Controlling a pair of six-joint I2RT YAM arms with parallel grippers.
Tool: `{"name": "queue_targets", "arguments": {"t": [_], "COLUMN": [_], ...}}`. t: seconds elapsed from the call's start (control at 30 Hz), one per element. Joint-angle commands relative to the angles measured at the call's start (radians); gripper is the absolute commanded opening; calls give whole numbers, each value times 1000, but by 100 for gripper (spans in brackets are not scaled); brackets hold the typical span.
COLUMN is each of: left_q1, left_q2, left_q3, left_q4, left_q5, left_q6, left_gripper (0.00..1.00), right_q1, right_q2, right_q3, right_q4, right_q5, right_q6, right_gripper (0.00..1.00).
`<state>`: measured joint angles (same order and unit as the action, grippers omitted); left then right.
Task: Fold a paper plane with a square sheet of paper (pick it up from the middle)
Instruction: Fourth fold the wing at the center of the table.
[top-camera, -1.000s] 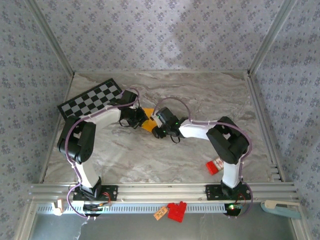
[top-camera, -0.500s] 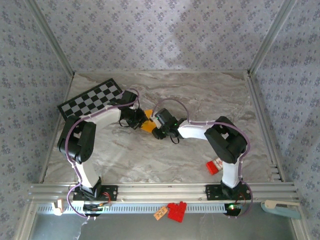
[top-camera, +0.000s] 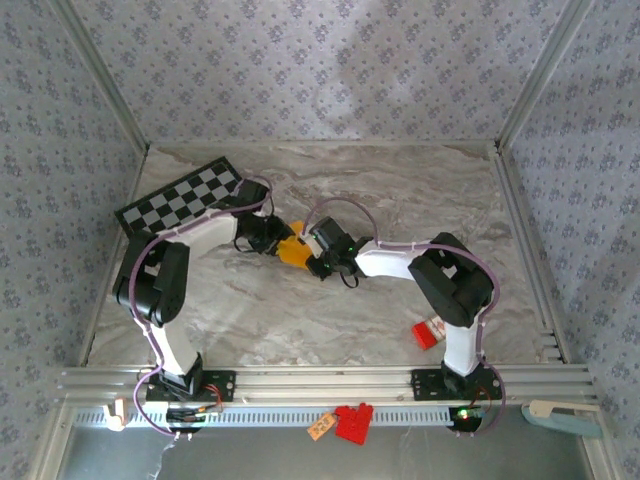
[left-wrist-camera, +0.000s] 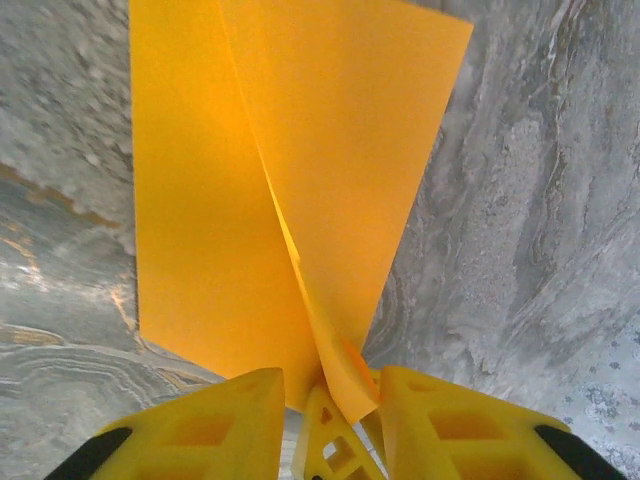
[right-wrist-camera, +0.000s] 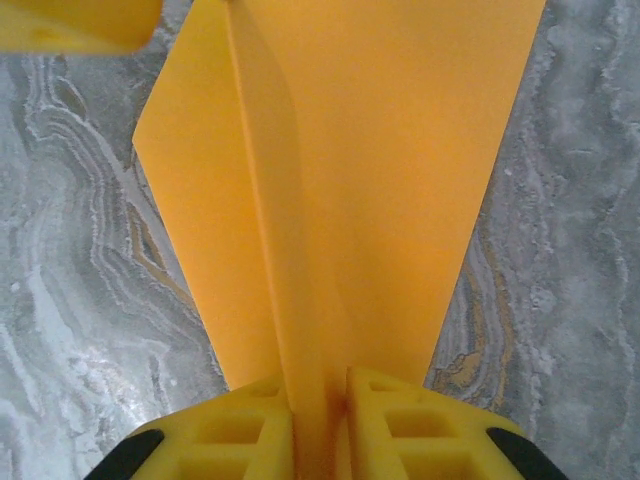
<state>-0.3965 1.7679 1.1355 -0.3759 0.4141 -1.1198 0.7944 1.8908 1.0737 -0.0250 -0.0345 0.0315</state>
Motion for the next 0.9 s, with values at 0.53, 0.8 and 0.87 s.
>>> {"name": "queue_targets", "arguments": {"t": [0.53, 0.8, 0.87], "left_q1": [36, 15, 12], "left_q2": [-152, -59, -42], "left_q3": [-276, -227, -214], "left_q4": [225, 277, 278], "left_q5": [19, 66, 68], "left_q6": [-100, -95, -94], "left_gripper": [34, 27, 26], "right_q1": [-56, -60, -64], "right_q2": [25, 28, 30], "right_q3": [26, 29, 25], "right_q4": [-21, -23, -21], "right_q5": [-191, -202, -208], "right_q6": [39, 42, 42], "right_gripper": [20, 19, 19]}}
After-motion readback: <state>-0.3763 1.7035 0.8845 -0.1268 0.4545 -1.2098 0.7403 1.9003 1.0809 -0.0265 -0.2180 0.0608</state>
